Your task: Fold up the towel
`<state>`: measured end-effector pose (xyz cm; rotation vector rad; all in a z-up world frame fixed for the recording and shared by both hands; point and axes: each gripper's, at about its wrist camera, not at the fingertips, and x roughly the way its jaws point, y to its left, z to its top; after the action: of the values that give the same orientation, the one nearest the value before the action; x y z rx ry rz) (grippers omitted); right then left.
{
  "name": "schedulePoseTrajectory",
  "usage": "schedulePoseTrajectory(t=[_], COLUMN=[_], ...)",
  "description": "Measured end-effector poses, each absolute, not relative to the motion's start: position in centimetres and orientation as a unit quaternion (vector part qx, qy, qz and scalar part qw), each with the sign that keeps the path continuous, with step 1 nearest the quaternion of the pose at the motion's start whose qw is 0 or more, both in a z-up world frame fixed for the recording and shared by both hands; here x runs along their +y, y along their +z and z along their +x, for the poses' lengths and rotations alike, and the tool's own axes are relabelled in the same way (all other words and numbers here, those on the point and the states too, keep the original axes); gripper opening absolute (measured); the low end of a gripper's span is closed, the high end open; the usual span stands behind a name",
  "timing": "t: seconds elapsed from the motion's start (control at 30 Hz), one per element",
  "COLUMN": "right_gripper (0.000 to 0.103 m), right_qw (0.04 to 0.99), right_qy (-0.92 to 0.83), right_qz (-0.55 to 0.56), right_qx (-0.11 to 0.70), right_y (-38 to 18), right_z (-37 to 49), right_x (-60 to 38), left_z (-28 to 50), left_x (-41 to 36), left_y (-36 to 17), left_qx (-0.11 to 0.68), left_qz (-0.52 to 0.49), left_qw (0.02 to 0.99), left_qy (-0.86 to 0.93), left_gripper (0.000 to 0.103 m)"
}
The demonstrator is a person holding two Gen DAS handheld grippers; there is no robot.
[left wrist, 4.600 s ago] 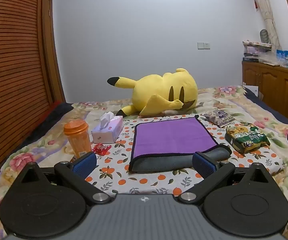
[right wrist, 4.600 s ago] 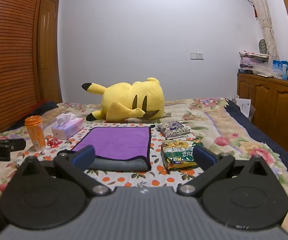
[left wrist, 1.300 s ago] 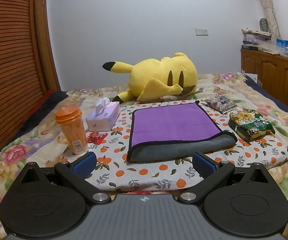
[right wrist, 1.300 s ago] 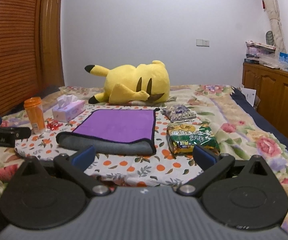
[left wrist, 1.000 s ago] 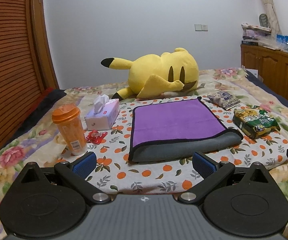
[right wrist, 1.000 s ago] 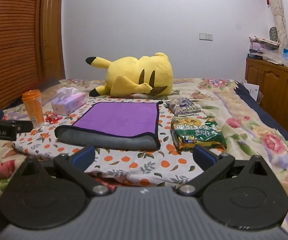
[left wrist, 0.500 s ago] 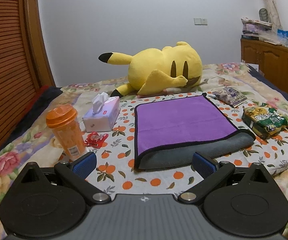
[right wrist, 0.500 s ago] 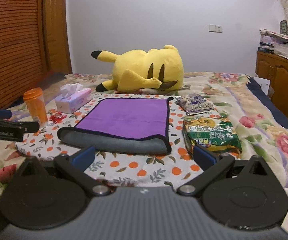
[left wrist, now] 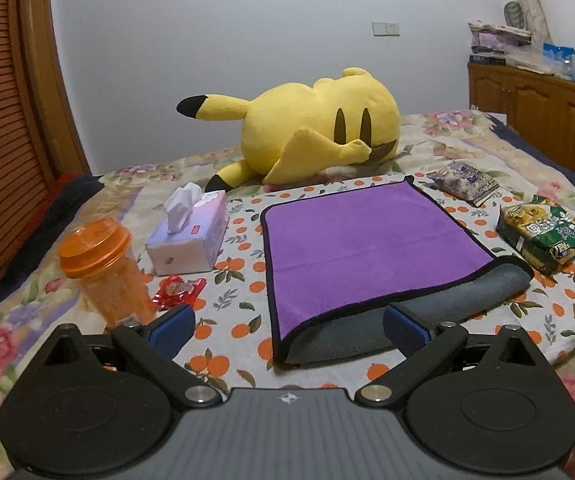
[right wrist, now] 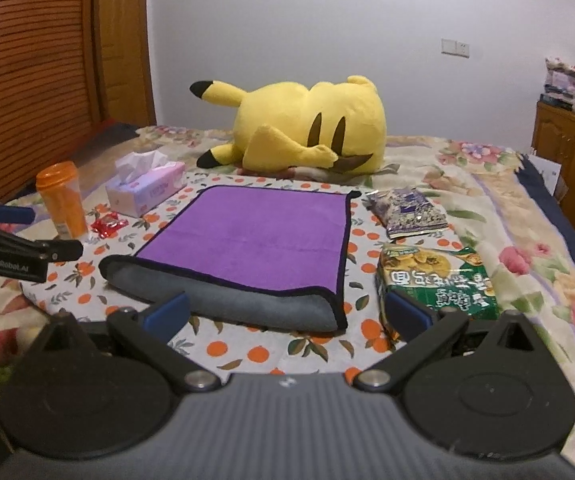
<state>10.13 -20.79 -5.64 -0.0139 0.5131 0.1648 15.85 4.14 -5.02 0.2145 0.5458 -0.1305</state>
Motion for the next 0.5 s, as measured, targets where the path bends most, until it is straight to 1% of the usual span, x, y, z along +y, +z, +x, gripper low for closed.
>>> schedulePoseTrajectory(t=[0.1,0.27,0.4,0.47,0.5], right_gripper=[0.103,0.103,0.103,0.103,0.102], right_qw=[0.96,0.953,0.948,0.946,0.945], right_qy=[0.09,0.103,0.109,0.111,0.113], right_qz=[-0.011,-0.022,-0.025,-0.027,-0.028], right_qx=[0.264,0.283,0.297,0.304,0.306], right_y=[-6.0,-6.7,-7.4,-7.8,-8.0], right_z=[11.2,13.1,14.4,15.0,15.2], right_x=[-20.6,-20.4,-20.5,-20.4,-20.4], left_z=[16.8,18.4,19.7,20.4,20.7], left_x=[4.5,4.8,5.3,5.4,5.5], left_y=[-5.5,-6.8,-8.0,-8.6,-8.9], left_qx=[0.273,0.289,0.299,0.306,0.311], left_qz=[0.1,0.1,0.097,0.097,0.096], left_qw=[0.955,0.949,0.946,0.944,0.942], left_qy=[-0.066,-0.072,-0.076,-0.077,-0.078], left_gripper=[0.101,0.091,0.09,0.084,0.082])
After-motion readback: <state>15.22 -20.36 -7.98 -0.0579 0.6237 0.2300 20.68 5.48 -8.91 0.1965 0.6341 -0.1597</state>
